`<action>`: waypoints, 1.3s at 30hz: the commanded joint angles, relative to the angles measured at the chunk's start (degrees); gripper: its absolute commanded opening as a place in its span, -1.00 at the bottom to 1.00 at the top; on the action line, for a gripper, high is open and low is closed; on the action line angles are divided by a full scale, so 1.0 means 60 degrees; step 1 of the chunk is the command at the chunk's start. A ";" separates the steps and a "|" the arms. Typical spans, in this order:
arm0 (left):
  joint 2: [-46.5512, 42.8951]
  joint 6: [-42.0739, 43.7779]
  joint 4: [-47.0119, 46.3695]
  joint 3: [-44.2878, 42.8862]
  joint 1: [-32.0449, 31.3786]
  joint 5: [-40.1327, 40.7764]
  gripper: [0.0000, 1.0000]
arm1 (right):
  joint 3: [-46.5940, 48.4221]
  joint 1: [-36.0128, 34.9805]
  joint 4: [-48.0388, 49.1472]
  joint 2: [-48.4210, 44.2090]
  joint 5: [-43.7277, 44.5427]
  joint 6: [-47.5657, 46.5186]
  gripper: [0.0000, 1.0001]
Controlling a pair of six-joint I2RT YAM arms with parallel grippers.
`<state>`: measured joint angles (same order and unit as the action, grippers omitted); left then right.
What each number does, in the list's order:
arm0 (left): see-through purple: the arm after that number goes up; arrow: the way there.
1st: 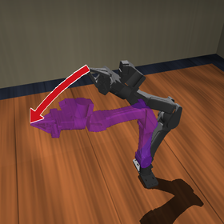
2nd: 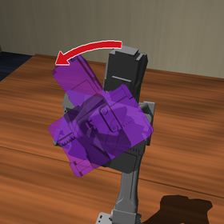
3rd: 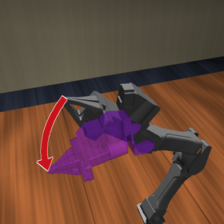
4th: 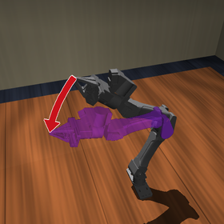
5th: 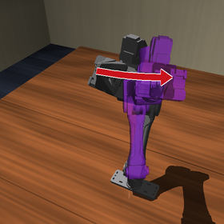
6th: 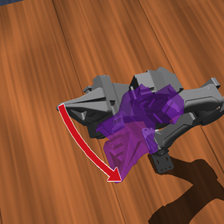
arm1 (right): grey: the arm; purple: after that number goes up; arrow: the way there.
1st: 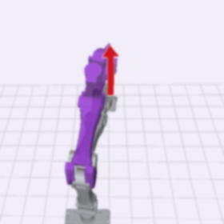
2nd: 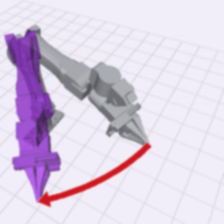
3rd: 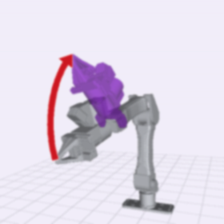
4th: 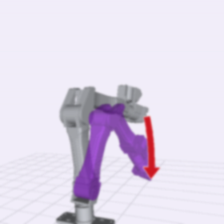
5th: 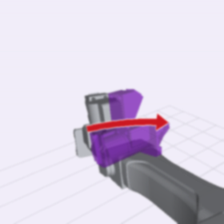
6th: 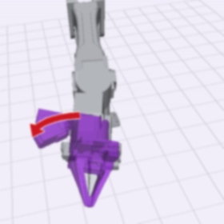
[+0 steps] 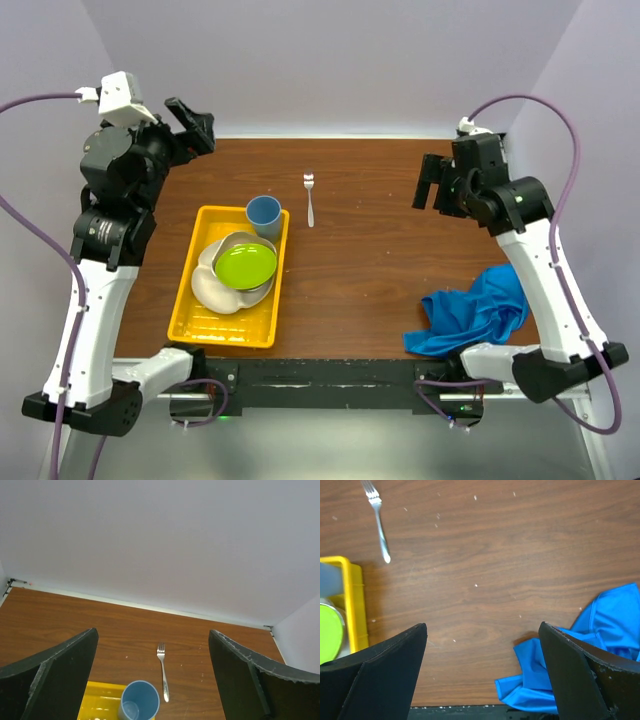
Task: Fold the napkin, place the utensils inside, and roll it up
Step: Move the napkin to the centre of the board
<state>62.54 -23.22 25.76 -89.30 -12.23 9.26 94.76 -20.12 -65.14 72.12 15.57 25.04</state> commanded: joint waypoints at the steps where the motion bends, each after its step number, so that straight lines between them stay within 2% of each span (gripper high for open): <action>1: -0.0419 0.0180 0.0160 0.0350 -0.0042 -0.0355 0.95 | -0.0631 0.0057 -0.0334 0.0824 0.0027 0.0353 0.96; 6: -0.0785 -0.0113 0.0525 0.0981 -0.0203 -0.0926 0.94 | -0.1786 0.0189 -0.0100 0.1705 -0.0047 0.0588 0.96; 11: -0.1019 -0.0260 0.1095 0.1493 -0.0437 -0.1702 0.94 | -0.3746 0.1154 0.0793 0.1998 -0.0485 0.0647 0.97; 13: -0.1020 -0.0188 0.1389 0.1523 -0.0510 -0.2024 0.93 | -0.4321 0.1549 0.0954 0.1999 -0.0618 0.0778 0.96; 21: -0.1386 0.0281 0.2079 0.1611 -0.0730 -0.2114 0.92 | -0.6505 0.1683 0.1570 0.1472 -0.0866 0.1583 0.96; 23: -0.1401 0.0340 0.2123 0.1553 -0.0760 -0.2114 0.92 | -0.6899 0.1698 0.1731 0.1486 -0.1129 0.1686 0.89; 26: -0.1401 0.0355 0.2167 0.1509 -0.0774 -0.2129 0.92 | -0.7208 0.1640 0.2111 0.1370 -0.1640 0.1570 0.51; 27: -0.1386 0.0340 0.2152 0.1523 -0.0774 -0.2158 0.92 | -0.7267 0.1523 0.2286 0.1297 -0.1875 0.1497 0.14; 29: -0.1342 0.0267 0.2123 0.1553 -0.0789 -0.2231 0.92 | -0.7283 0.1304 0.2857 0.1223 -0.2562 0.1481 -0.28; 30: -0.1313 0.0209 0.2094 0.1582 -0.0789 -0.2231 0.91 | -0.7196 0.0867 0.3120 0.1324 -0.3016 0.1467 -0.81; 31: -0.1240 0.0107 0.2065 0.1654 -0.0789 -0.2333 0.91 | -0.7021 0.0529 0.3399 0.1717 -0.3339 0.1539 -1.00; 34: -0.1035 -0.0127 0.1874 0.1874 -0.0789 -0.2611 0.87 | -0.5298 -0.1374 0.3344 0.2784 -0.3971 0.1613 -1.00; 36: -0.0889 -0.0274 0.1699 0.2035 -0.0789 -0.2772 0.83 | -0.4751 -0.2441 0.3284 0.3169 -0.4496 0.1642 -1.00; 38: -0.0611 -0.0538 0.1465 0.2299 -0.0803 -0.3226 0.76 | -0.4427 -0.2725 0.3284 0.3302 -0.4806 0.1774 -1.00; 39: -0.0508 -0.0640 0.1406 0.2430 -0.0818 -0.3372 0.74 | -0.4484 -0.2784 0.3284 0.3259 -0.5068 0.1847 -0.87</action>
<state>56.95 -24.34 37.30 -77.25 -16.64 -6.02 64.66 -32.82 -46.57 92.07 -6.04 34.28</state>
